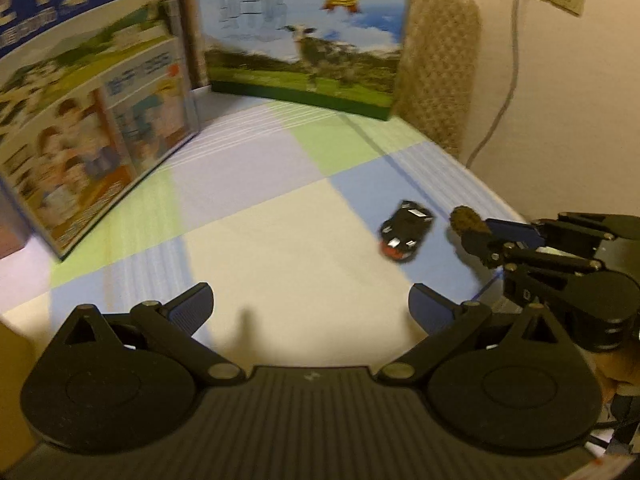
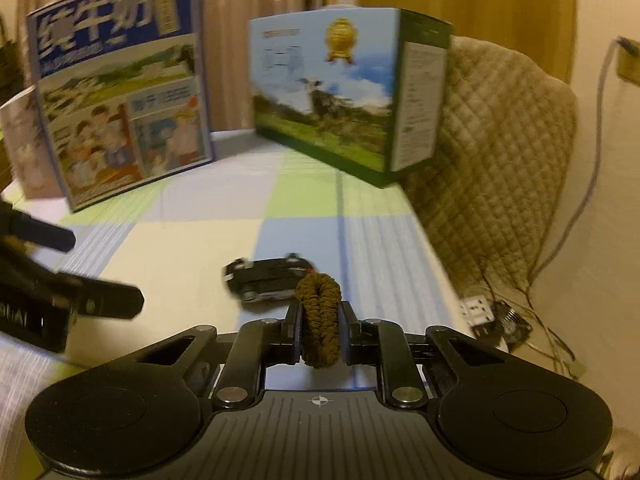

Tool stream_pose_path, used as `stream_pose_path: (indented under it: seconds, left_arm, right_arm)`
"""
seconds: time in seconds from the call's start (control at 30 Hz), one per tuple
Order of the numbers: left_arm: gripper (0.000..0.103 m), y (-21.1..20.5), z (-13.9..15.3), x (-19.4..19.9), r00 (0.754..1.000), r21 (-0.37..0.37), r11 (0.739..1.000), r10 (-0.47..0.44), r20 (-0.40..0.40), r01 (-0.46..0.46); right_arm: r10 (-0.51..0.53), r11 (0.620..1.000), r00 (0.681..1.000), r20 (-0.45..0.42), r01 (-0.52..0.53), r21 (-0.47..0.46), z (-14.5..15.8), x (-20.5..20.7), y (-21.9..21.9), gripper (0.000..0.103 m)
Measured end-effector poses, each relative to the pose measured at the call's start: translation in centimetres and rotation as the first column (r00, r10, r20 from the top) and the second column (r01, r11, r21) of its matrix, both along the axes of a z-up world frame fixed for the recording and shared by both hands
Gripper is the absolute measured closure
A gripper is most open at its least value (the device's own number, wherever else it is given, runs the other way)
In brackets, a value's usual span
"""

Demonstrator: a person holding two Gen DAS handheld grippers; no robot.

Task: Organize objects
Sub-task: 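Grasp the black toy car with the left tool while the right tool holds the ring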

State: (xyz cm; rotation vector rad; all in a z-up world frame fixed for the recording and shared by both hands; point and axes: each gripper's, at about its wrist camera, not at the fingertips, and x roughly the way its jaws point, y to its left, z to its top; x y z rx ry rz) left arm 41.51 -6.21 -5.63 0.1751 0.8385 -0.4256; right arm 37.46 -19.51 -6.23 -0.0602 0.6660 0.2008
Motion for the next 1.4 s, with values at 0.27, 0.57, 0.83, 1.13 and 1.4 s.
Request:
stream_pose_path:
  seconds: [0.27,0.57,0.83,1.13,1.4]
  left_arm:
    - [0.012,-3.3,-1.3,1.9,0.993,-0.049,0.992,-0.116,-0.002,0.115]
    - [0.030,-6.4,-2.4,3.4,0.985,-0.073,0.983,-0.169,0.022,0.170]
    - [0.062,-7.7,-2.7,4.5,0.977,-0.055,0.975,-0.213,0.019,0.214]
    - [0.077,-7.6,-3.4,4.3,0.976,-0.032,0.976,-0.217,-0.004,0.217]
    - [0.077,-5.4,-2.6,2.4,0.992,-0.071,0.991,-0.113,-0.050,0.109]
  right_arm:
    - [-0.057,0.998,0.998,-0.040,0.058,0.033,-0.1,0.7,-1.8,0.088]
    - [-0.124,0.990,0.991,-0.051,0.126,0.057,-0.2,1.1,-3.8,0.088]
    - [-0.138,0.987,0.989,-0.061,0.143,0.072,-0.4,1.3,-4.4,0.088]
    - [-0.135,0.987,0.989,-0.066,0.140,0.076,-0.5,1.4,-4.4,0.089]
    - [-0.095,0.991,0.993,-0.068,0.101,0.086,-0.3,0.9,-3.1,0.089]
